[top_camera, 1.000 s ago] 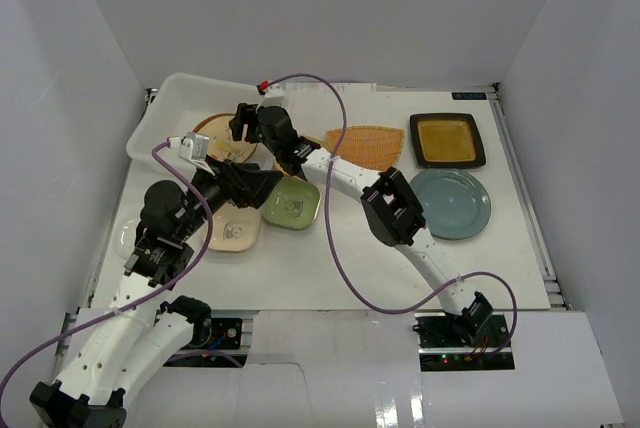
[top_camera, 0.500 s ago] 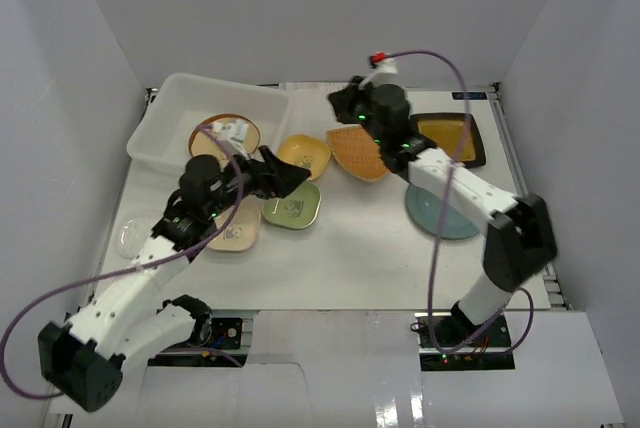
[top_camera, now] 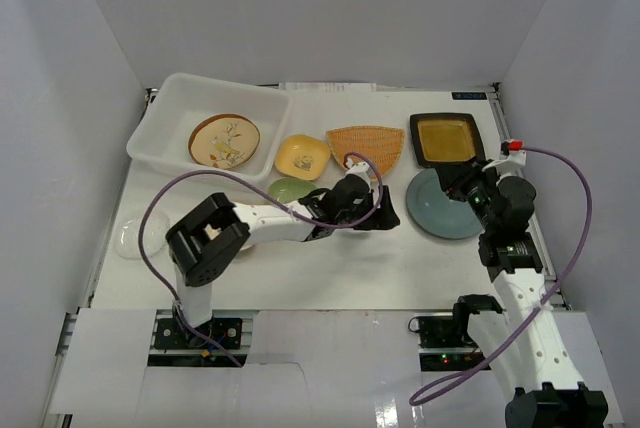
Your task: Place the plates into the plastic bin on the countertop
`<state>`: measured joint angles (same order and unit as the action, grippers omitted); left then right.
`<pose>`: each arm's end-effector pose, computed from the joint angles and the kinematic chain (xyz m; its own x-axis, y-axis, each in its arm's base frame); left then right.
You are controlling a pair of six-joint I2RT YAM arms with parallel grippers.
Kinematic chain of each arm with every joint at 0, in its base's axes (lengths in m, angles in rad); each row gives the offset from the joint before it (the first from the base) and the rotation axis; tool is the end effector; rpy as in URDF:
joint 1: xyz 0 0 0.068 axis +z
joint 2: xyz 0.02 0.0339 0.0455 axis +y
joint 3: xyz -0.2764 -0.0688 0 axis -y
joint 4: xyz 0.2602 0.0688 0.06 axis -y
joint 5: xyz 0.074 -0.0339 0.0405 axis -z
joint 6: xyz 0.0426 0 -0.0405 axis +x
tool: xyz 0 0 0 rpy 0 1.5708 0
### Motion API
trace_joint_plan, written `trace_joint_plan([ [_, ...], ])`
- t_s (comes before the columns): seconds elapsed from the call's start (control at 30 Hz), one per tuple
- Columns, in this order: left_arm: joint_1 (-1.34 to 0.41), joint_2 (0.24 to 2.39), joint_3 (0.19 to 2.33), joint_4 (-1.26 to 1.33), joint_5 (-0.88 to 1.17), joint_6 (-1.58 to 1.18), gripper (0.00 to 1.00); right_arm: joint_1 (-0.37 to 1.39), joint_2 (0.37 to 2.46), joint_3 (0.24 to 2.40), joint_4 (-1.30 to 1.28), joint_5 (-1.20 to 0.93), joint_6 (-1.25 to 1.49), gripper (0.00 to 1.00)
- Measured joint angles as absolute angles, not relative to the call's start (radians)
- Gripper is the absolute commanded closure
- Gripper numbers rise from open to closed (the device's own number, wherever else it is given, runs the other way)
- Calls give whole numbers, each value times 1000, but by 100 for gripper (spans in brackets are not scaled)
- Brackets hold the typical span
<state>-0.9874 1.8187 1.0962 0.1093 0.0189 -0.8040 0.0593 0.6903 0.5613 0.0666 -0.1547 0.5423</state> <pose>0.2296 -0.3493 0.1873 -0.8270 -0.0541 -0.5596 0.3566 0.7191 -0.5965 0.1878 0.0177 0.3083 -0.1628 0.5012 -0.8499 -0.1495 0.8389 0.5233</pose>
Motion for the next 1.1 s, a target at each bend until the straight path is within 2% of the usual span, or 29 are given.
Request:
trace_joint_plan([
  [0.03, -995, 1869, 1123, 128, -3, -825, 9, 60, 669, 561, 54, -171, 544, 69],
  [0.17, -1023, 2032, 1231, 183, -76, -892, 10, 93, 610, 567, 10, -214, 539, 67],
  [0.27, -1038, 2135, 1340, 223, -116, -929, 19, 121, 589, 585, -26, -229, 539, 67],
  [0.37, -1052, 2226, 1443, 250, -152, -952, 22, 142, 571, 595, -43, -244, 541, 67],
  [0.47, -1064, 2281, 1510, 262, -197, -969, 27, 155, 554, 595, -48, -258, 548, 66],
  [0.57, -1068, 2305, 1539, 260, -237, -990, 35, 166, 542, 595, -47, -271, 563, 67],
  [0.63, -1069, 2324, 1554, 267, -256, -1005, 49, 173, 535, 595, -47, -279, 573, 67],
  [0.67, -1069, 2331, 1555, 273, -264, -1010, 69, 176, 534, 595, -47, -286, 579, 67],
  [0.73, -1069, 2340, 1550, 282, -280, -1027, 97, 179, 532, 593, -46, -292, 586, 67],
  [0.77, -1069, 2344, 1546, 297, -285, -1052, 100, 181, 532, 591, -48, -294, 591, 66],
  [0.9, -1060, 2320, 1496, 409, -281, -1114, 100, 185, 532, 591, -50, -295, 596, 66],
  [1.0, -1070, 2249, 1374, 463, -281, -1112, 100, 185, 532, 583, -39, -295, 600, 66],
  [1.1, -1081, 2143, 1219, 508, -276, -1090, 100, 185, 549, 575, -26, -299, 608, 62],
])
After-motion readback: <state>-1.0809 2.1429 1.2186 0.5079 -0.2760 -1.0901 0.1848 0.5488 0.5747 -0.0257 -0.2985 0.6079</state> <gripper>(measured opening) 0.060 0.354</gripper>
